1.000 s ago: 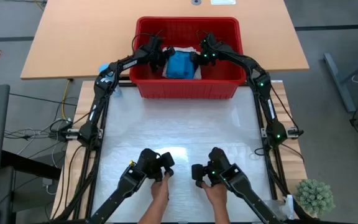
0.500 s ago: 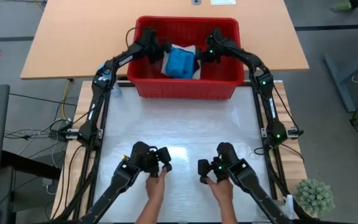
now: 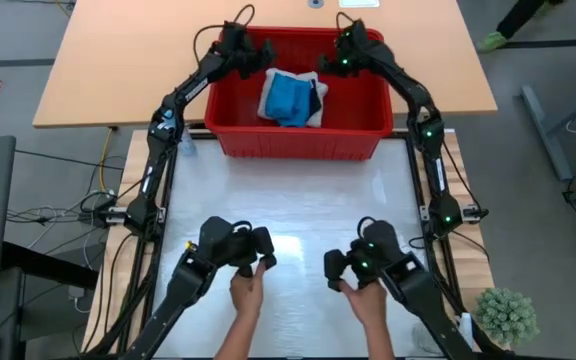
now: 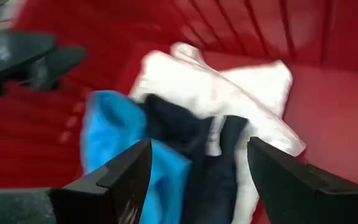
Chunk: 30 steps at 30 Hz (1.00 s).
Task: Fold Laundry from Bin
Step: Return to Home Position
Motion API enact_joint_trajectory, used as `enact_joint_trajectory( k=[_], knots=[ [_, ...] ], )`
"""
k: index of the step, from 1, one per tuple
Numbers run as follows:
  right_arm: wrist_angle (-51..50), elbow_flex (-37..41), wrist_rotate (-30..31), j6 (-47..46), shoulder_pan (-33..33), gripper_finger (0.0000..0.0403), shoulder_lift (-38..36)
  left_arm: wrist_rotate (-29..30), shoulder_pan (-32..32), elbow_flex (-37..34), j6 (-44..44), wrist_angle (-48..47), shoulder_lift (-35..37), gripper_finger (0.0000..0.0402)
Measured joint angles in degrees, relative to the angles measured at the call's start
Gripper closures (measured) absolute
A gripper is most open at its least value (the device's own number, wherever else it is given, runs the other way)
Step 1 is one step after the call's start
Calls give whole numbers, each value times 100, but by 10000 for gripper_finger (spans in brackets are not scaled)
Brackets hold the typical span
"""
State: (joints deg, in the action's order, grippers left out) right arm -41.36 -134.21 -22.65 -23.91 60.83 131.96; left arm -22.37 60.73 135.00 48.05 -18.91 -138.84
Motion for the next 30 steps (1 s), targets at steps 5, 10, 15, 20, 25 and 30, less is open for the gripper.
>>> enact_joint_trajectory(
  k=[5, 10, 15, 20, 25, 30],
  knots=[
    [-199, -42, -267, 480, -1, 117, -747, -493, -28, -68, 240, 664, 423, 184],
    [-337, -39, -770, 784, -26, 117, -1623, -1189, -59, -69, 11, 1436, 964, 184],
    [-969, -44, -907, 1137, -181, 117, -2652, -1310, -114, -72, -526, 1462, 1848, 184],
    [-1562, -41, -897, 2116, -425, 117, -3744, -814, -335, -74, -1933, 892, 2961, 184],
    [-2171, -48, -896, 2463, -545, 117, -4754, 416, -832, -66, -3355, 19, 4029, 184],
    [-2609, -39, -905, 2962, -833, 117, -5775, 986, -1188, -73, -4082, -926, 4871, 184]
  ],
)
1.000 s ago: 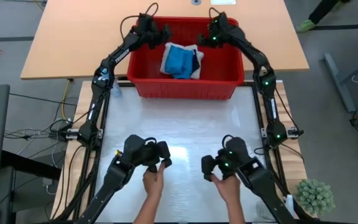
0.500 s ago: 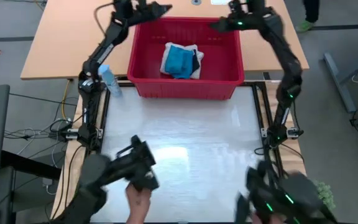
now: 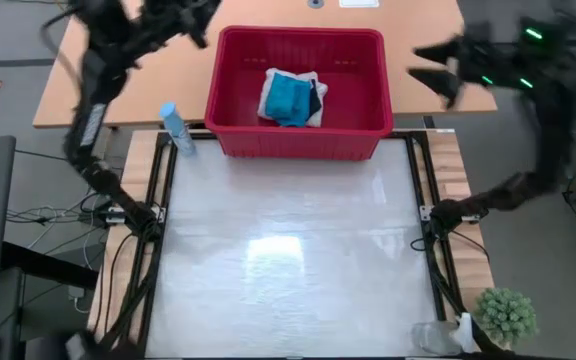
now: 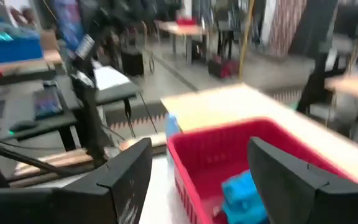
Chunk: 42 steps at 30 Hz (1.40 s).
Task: Fold Laundry from Bin
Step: Return to Home Position
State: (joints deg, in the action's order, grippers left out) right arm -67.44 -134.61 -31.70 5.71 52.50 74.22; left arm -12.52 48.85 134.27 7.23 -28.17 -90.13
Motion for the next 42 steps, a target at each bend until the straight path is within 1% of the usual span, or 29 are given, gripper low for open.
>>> enact_joint_trajectory(
  k=[3, 6, 8, 11, 14, 16, 19, 23, 26, 29, 31, 34, 36, 38, 40, 42],
  knots=[
    [-29, 0, 7, -166, -128, 117, -512, -122, -3, -84, 151, -526, 465, 184],
    [-145, -7, 34, -381, -157, 117, -999, -175, 8, -376, -94, -994, 977, 184],
    [-266, -4, 288, -418, -155, 117, -1335, -179, -1, -714, -175, -1038, 1372, 184],
    [-413, 83, 588, -438, -100, 117, -1776, -175, 0, -1472, -190, -804, 2022, 184],
    [-569, 486, 590, -618, -14, 117, -2192, 4, 1, -2598, 12, -279, 2810, 184],
    [-593, 961, 586, -732, -14, 117, -2528, 141, 1, -3481, 120, 131, 3412, 184],
    [-331, 1881, 576, -802, -15, 117, -3065, 510, 1, -4840, 233, 557, 4457, 184],
    [825, 3426, 122, -1114, 43, 117, -3773, 768, 1, -6428, 694, 1076, 5824, 184],
    [1808, 4647, -248, -1502, 49, 117, -4323, 923, 1, -7288, 1044, 1163, 6738, 184],
    [2899, 5821, -642, -1953, 47, 117, -4861, 949, 1, -7851, 1439, 1239, 7544, 184],
    [3540, 6467, -752, -2281, 46, 117, -5160, 967, 3, -8129, 1603, 1229, 7980, 184],
    [4074, 7298, -756, -2716, 47, 117, -5589, 941, 3, -8456, 1818, 1163, 8549, 184],
    [4381, 7778, -788, -2907, 47, 117, -5908, 934, 4, -8593, 1874, 930, 8886, 184],
    [4618, 8216, -835, -3116, 47, 117, -6223, 823, 15, -8692, 1909, 501, 9018, 184],
    [4741, 8646, -819, -3310, 47, 117, -6544, 515, 51, -8725, 1945, -69, 8958, 184],
    [4899, 9013, -786, -3487, 47, 117, -6882, 387, 92, -8832, 1836, -196, 8937, 184]
  ],
)
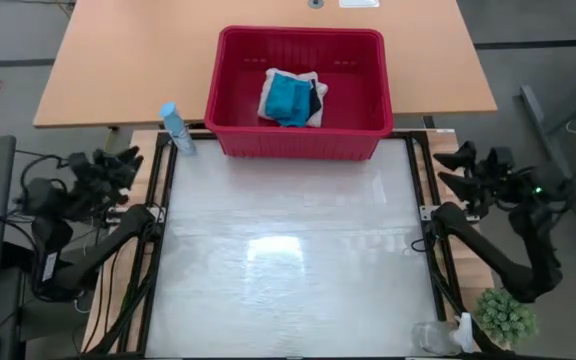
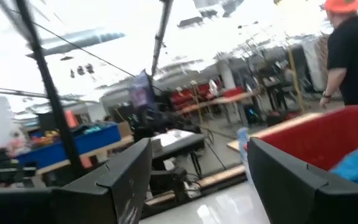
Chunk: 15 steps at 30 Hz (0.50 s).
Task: Fold Laundry from Bin
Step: Return to Home Position
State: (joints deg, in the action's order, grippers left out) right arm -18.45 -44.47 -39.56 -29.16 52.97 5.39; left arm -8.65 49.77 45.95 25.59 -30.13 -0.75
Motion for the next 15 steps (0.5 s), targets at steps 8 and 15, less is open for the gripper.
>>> enact_joint_trajectory(
  k=[8, 15],
  knots=[
    [722, 872, -254, -346, -9, 117, -374, -797, 326, -1351, 214, 1083, 59, 184],
    [1523, 1747, -455, -392, -144, 117, -514, -1296, 67, -2942, 1073, 3315, 55, 184]
  ],
)
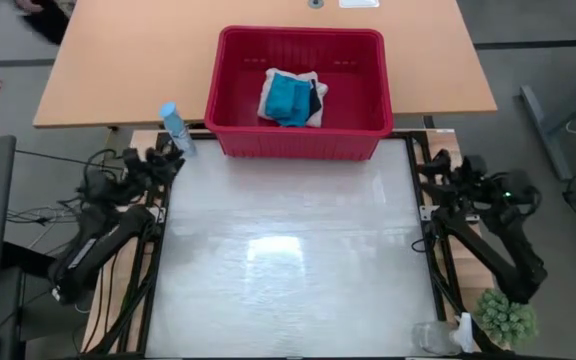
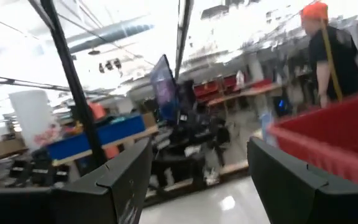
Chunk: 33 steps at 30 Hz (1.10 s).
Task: Fold Laundry from Bin
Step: Return to Home Position
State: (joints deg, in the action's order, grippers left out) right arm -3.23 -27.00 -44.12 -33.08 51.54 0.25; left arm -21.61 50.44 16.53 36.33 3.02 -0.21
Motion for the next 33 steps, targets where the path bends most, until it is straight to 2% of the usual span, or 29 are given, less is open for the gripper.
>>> enact_joint_trajectory(
  k=[3, 7, 11, 20, 26, 28, 33],
  knots=[
    [368, 549, 3, -188, -255, 117, 7, 237, -378, -523, 144, 608, -4, 184],
    [1559, 1260, 67, -441, -864, 117, -2, 787, -1092, -873, 139, 805, -4, 184],
    [2168, 1799, 691, -321, -1686, 117, 6, 1482, -1896, -937, -287, 788, -9, 184],
    [2117, 2456, 2940, 1024, -3763, 117, 2, 3020, -3543, -935, -974, 291, -15, 184],
    [1632, 2651, 4034, 1559, -4606, 117, 3, 3920, -4432, -1234, -1258, 592, -15, 184],
    [1411, 2651, 4290, 1692, -4765, 117, 7, 4144, -4689, -1524, -1203, 772, -17, 184],
    [1239, 2653, 4459, 2251, -4969, 117, 4, 5095, -5240, -1590, -969, 236, -76, 184]
  ],
)
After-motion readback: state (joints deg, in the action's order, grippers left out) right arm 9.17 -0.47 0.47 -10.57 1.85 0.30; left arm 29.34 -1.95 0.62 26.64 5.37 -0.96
